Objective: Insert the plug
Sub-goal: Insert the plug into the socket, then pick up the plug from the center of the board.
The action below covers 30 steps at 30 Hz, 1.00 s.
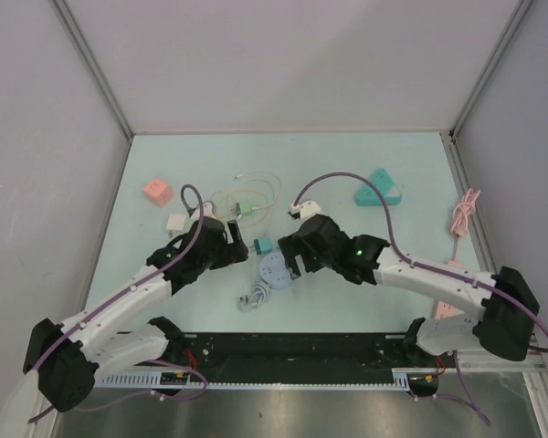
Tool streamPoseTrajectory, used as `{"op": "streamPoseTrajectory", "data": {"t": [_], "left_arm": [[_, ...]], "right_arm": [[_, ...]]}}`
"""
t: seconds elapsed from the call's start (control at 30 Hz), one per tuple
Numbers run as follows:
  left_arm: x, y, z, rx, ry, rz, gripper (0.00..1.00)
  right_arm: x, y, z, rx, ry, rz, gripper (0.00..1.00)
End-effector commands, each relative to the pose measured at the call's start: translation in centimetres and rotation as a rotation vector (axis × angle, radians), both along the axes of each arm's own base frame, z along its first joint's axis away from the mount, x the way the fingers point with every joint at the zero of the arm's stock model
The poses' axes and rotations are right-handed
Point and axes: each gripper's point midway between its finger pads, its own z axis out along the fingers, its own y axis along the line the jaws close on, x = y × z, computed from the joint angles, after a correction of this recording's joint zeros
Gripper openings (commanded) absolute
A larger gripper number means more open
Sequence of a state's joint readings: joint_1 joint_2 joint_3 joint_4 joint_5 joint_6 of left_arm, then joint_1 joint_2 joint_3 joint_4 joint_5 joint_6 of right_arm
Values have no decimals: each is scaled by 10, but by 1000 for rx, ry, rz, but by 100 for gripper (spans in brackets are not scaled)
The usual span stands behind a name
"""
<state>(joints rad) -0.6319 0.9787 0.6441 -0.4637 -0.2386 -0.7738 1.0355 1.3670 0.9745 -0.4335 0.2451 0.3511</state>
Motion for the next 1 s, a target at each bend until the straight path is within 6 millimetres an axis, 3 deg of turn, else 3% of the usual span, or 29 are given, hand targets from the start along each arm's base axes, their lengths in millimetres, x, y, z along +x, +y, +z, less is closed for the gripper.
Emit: {"op": "streamPoseTrajectory", "data": {"t": [0.0, 0.1, 0.2, 0.37, 0.53, 0.6, 0.67, 0.73, 0.77, 0.97], "left_arm": [[13, 26, 17, 154, -51, -4, 100], [21, 34, 18, 211, -45, -14, 100], [29, 28, 15, 246, -21, -67, 100], [39, -9, 9, 211, 32, -212, 96], [55, -27, -4, 354, 97, -389, 97], [65, -35, 0, 384, 92, -436, 98], [63, -44, -14, 431, 138, -530, 97], [68, -52, -13, 454, 138, -598, 97], [69, -53, -25, 469, 174, -618, 97], [78, -64, -43, 516, 217, -743, 88]], "right_arm": [[12, -26, 46, 55, -59, -39, 100], [18, -51, 61, 101, -89, -89, 100], [23, -75, 70, 167, -113, -138, 100], [26, -98, 64, 229, -127, -180, 99], [25, -102, 49, 245, -101, -156, 98], [26, -100, 45, 248, -103, -143, 98], [24, -94, 44, 270, -97, -104, 98], [24, -92, 39, 271, -87, -96, 97], [23, -89, 39, 275, -87, -79, 97], [23, -89, 30, 273, -82, -63, 97]]}}
